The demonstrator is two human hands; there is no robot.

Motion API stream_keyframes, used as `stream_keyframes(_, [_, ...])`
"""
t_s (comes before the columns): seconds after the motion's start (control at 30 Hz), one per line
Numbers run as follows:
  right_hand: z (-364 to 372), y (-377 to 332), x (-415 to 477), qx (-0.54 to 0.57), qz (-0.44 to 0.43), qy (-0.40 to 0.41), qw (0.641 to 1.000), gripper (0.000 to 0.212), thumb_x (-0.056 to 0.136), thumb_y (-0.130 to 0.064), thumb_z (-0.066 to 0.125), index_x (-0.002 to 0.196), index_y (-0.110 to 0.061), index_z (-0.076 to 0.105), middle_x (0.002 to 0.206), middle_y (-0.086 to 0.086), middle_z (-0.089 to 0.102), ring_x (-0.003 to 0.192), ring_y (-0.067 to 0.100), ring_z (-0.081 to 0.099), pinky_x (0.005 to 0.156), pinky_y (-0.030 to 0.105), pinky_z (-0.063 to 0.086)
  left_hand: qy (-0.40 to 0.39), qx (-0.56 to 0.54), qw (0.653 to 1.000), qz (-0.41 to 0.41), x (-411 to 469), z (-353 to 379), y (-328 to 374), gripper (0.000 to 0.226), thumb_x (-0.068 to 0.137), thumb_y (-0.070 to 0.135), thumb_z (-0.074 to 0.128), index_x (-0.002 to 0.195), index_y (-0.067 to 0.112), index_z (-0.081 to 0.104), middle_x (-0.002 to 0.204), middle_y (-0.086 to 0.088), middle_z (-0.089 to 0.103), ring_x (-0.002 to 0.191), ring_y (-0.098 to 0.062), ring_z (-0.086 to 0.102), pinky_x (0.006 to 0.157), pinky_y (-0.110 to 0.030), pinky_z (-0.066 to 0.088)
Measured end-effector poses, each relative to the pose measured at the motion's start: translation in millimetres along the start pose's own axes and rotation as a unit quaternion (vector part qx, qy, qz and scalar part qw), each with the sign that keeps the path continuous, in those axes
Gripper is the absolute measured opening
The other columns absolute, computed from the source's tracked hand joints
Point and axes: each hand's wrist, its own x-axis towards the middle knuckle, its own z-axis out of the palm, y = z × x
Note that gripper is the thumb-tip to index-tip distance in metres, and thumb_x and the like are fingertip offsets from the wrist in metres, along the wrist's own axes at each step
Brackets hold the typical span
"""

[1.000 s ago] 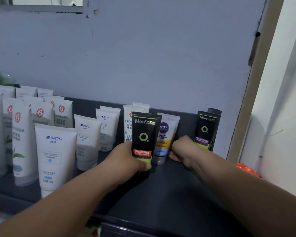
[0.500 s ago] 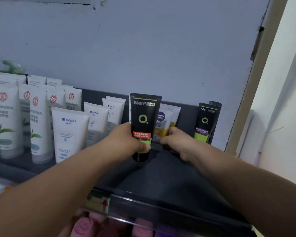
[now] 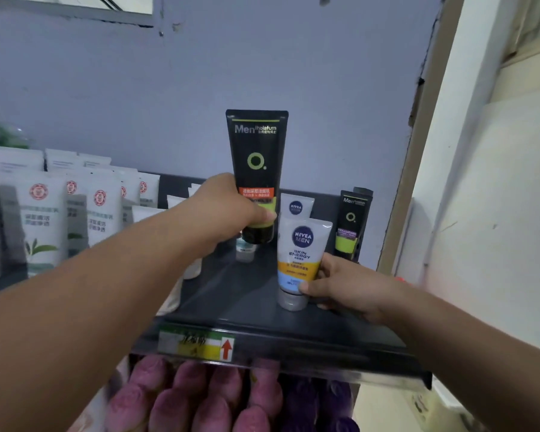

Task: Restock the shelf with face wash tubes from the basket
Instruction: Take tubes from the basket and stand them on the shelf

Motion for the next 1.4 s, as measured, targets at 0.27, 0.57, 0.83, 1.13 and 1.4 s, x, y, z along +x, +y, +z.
stream_keyframes(0.27, [10.0, -8.4, -32.9, 0.006, 0.024, -0.009, 1.000, 0.031, 0.091, -0.005, 0.062, 0.116, -0.021, 0.056, 0.099, -0.006, 0.069, 0.083, 0.007, 0.060, 0.071, 0.024, 0.045, -0.019, 0.021, 0.999, 0.021, -0.1, -2.1, 15.8, 0.021, 0.069, 0.011, 0.078, 0.086, 0.015, 0.067, 0.092, -0.011, 0.072, 0.088, -0.029, 0.069, 0.086, -0.045, 0.056])
stream_keyframes(0.57, [1.1, -8.2, -42.2, 0.008, 0.015, -0.060, 0.998, 0.051, 0.082, -0.004, 0.069, 0.128, -0.017, 0.053, 0.123, 0.007, 0.067, 0.119, 0.026, 0.060, 0.104, 0.043, 0.045, -0.011, 0.009, 1.000, 0.022, 11.6, 2.1, 32.1, 0.036, 0.072, 0.015, 0.079, 0.104, 0.014, 0.065, 0.099, -0.009, 0.070, 0.093, -0.027, 0.067, 0.084, -0.043, 0.055])
stream_keyframes(0.83, [-77.7, -77.6, -36.3, 0.095, -0.112, 0.158, 0.976, 0.039, 0.090, -0.032, 0.066, 0.126, -0.021, 0.055, 0.121, 0.001, 0.064, 0.104, 0.015, 0.063, 0.078, 0.029, 0.053, -0.035, 0.026, 0.997, 0.061, 28.8, 37.7, 63.2, 0.026, 0.075, 0.013, 0.077, 0.098, 0.016, 0.066, 0.098, -0.009, 0.071, 0.092, -0.025, 0.067, 0.066, -0.028, 0.049])
stream_keyframes(1.13, [-86.1, -50.9, -29.8, 0.030, -0.122, 0.111, 0.986, 0.025, 0.087, -0.026, 0.069, 0.112, -0.022, 0.066, 0.087, -0.007, 0.071, 0.072, 0.005, 0.064, 0.067, 0.024, 0.048, -0.178, 0.136, 0.975, -0.007, 37.5, 72.4, 59.6, 0.038, 0.075, 0.016, 0.078, 0.110, 0.012, 0.064, 0.102, -0.008, 0.069, 0.101, -0.024, 0.065, 0.089, -0.035, 0.054])
stream_keyframes(1.4, [-80.1, 13.4, -69.3, 0.030, -0.052, 0.056, 0.997, 0.032, 0.085, -0.024, 0.071, 0.116, -0.017, 0.063, 0.105, 0.004, 0.073, 0.086, 0.011, 0.068, 0.066, 0.022, 0.049, -0.122, 0.129, 0.983, -0.055, 36.2, 54.7, 50.5, 0.026, 0.085, 0.021, 0.069, 0.109, 0.015, 0.061, 0.110, -0.009, 0.065, 0.098, -0.022, 0.064, 0.081, -0.032, 0.052])
